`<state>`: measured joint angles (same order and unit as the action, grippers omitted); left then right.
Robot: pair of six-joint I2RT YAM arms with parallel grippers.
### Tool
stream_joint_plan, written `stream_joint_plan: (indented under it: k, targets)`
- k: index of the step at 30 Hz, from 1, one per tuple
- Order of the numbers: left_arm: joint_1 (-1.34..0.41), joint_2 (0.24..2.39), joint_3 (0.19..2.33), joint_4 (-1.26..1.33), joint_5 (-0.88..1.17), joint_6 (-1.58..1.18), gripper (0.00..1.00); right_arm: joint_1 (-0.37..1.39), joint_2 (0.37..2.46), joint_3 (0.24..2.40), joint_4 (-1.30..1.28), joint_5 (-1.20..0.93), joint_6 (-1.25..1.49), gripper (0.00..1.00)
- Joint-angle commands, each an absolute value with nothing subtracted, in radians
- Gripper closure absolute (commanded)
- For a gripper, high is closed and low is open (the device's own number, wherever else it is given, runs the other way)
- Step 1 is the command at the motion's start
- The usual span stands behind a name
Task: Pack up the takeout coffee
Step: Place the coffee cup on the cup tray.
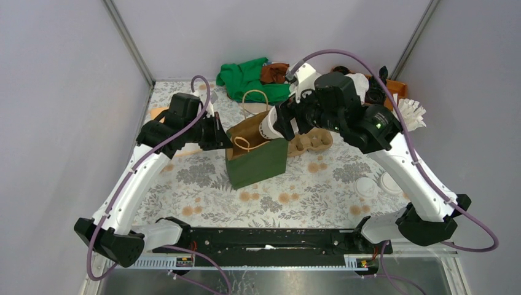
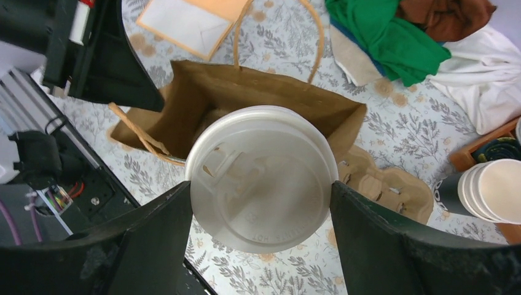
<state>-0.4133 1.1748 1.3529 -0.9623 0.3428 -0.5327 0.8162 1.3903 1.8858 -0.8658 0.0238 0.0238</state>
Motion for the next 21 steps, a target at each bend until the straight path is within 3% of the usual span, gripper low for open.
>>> stream_joint_plan:
  k: [1,6,21]
  targets:
    - [-0.414,1.194,1.425,-0.978,0.458,-0.448,1.0,0.825,1.37,1.82,-0.784,-0.046,-0.045,0.27]
    - [-0.414,1.189,1.429,-0.994,0.525,-0.419,1.0,0.826,1.384,1.774,-0.757,-0.048,-0.061,0.28]
    - [-0.402,1.314,1.516,-0.916,0.4,-0.324,0.98,0.864,1.353,1.743,-0.882,-0.075,-0.064,0.33]
